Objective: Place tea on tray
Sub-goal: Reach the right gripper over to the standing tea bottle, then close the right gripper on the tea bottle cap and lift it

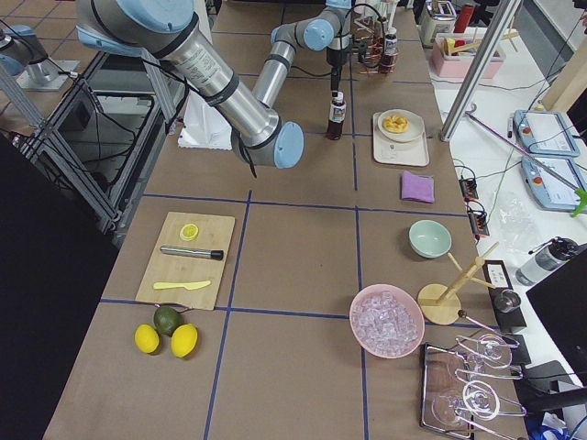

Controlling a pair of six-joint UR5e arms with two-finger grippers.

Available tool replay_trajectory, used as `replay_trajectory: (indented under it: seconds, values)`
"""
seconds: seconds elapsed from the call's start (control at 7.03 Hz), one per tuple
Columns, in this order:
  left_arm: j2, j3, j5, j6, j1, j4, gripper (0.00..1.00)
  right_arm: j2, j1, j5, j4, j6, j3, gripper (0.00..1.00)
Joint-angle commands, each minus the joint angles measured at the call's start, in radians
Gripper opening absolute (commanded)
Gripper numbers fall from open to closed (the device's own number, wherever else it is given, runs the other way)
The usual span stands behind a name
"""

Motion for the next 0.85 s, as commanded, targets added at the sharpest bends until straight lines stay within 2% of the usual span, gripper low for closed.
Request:
replay_trajectory:
  seconds: [0.0, 0.14, 0.43, 0.71]
  values:
    - [-0.001, 0.001, 0.000, -0.002, 0.001, -0.001, 1.00, 0.011, -0.001, -0.013, 0.056, -0.028, -0.057, 0.95]
    - [-0.001, 0.001, 0.000, -0.002, 0.001, -0.001, 1.00, 0.009, 0.000, -0.016, 0.054, -0.053, -0.069, 0.88]
    - [-0.001, 0.003, 0.000, -0.002, 0.001, -0.001, 1.00, 0.009, 0.000, -0.015, 0.051, -0.068, -0.072, 0.78]
    - [-0.001, 0.003, 0.002, -0.007, 0.003, -0.001, 1.00, 0.008, 0.000, -0.013, 0.048, -0.094, -0.069, 0.77]
